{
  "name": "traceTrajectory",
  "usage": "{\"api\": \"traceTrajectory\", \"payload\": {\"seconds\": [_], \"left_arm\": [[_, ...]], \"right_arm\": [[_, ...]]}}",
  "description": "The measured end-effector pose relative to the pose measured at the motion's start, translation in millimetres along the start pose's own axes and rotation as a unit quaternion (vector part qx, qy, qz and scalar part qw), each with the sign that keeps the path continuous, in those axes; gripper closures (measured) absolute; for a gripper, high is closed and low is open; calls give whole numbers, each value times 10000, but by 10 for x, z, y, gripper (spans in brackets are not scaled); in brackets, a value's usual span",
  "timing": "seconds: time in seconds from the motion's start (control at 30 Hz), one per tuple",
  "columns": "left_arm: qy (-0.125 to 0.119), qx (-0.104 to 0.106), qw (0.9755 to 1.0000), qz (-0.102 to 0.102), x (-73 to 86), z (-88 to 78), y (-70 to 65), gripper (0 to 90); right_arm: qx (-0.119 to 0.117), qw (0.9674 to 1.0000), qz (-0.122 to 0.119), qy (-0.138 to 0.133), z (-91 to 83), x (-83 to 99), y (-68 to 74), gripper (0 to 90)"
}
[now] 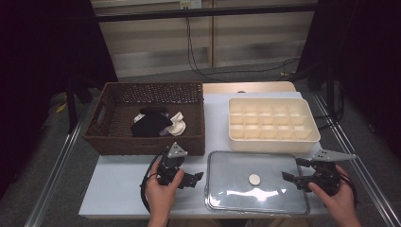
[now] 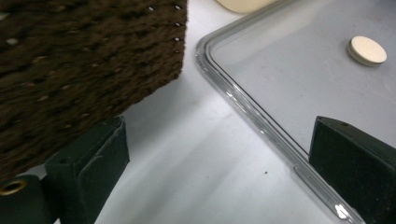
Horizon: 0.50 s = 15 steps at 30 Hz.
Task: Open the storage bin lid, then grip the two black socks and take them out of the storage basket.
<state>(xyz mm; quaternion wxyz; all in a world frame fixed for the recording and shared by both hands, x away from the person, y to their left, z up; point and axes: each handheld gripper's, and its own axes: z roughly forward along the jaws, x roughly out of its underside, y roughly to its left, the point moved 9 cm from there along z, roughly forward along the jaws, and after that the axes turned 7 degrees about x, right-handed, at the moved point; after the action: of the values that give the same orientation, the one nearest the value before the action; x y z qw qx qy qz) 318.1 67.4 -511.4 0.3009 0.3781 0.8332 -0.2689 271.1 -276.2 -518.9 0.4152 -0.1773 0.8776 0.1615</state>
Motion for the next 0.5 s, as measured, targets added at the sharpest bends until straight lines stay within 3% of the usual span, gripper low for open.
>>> {"api": "traceTrajectory", "payload": {"seconds": [0.13, 0.23, 0.5], "left_arm": [[46, -154, 9998, 70, 25, -68, 73, 46], [41, -11, 10000, -36, 56, -96, 90, 46], [122, -14, 9999, -86, 116, -215, 167, 47]], "right_arm": [[-75, 9999, -49, 46, 36, -5, 37, 114], [-129, 9999, -76, 59, 61, -8, 65, 107], [-184, 9996, -178, 116, 114, -14, 121, 77]]}}
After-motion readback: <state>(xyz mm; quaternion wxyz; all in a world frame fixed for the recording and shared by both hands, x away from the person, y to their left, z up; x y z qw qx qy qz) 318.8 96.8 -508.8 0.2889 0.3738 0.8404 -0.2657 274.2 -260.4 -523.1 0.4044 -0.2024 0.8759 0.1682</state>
